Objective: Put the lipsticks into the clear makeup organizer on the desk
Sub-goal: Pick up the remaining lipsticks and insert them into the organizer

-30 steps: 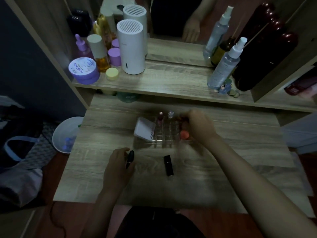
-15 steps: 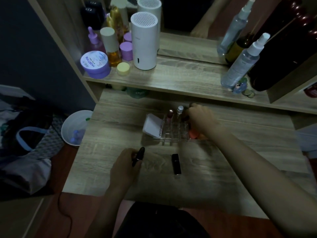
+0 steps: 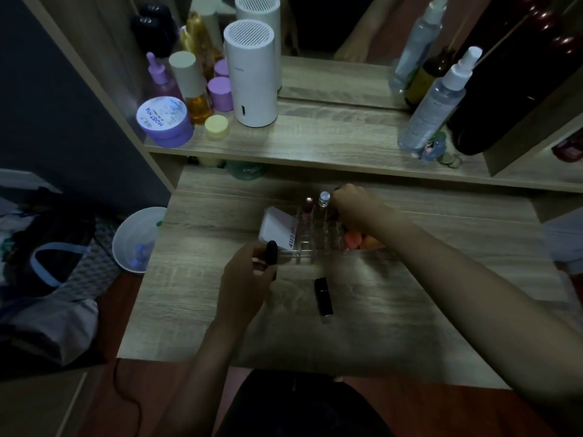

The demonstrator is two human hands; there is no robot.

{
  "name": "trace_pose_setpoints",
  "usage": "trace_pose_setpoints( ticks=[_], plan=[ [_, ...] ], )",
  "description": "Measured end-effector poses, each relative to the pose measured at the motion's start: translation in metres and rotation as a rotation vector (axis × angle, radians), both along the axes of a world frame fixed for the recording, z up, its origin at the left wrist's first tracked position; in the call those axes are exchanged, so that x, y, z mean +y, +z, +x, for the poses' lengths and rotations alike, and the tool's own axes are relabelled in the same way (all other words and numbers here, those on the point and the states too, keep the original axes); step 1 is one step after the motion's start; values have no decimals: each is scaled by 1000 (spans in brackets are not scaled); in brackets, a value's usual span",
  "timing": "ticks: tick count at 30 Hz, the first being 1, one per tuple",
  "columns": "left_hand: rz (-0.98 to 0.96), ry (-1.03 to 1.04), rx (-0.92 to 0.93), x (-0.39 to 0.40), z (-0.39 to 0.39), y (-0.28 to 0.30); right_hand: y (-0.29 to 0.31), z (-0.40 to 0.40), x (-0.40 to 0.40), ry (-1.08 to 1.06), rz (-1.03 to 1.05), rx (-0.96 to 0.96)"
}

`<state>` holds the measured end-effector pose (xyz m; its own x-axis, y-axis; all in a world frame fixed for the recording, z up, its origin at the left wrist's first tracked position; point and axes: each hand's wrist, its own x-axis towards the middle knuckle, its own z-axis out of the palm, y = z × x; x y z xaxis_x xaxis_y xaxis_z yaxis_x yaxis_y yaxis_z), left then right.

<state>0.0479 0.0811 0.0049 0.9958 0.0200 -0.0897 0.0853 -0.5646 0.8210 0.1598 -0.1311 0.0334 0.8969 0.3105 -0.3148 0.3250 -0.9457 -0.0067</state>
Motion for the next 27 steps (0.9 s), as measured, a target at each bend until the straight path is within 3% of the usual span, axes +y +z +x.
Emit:
trace_pose_setpoints(
  ticks=[5,8,12,14,19,27],
  plan=[
    [-53,-25,-65,-10,13,7,5,-9,-7,-133,120,-10],
    [-125,-29,-67,-16,25,10,10,-32,-15,-249,329,-194],
    [-80,-60,-138,-25,42,12,14,-88,-9,-339,569,-488],
    [-73,-48,-154,-30,49,13,2,-116,2,-380,605,-433],
    [-42,-56,-153,-40,68,12,-38,-160,31,-494,558,6],
    [40,-96,-130,-49,84,-1,-62,-165,39,-478,431,129]
  ],
)
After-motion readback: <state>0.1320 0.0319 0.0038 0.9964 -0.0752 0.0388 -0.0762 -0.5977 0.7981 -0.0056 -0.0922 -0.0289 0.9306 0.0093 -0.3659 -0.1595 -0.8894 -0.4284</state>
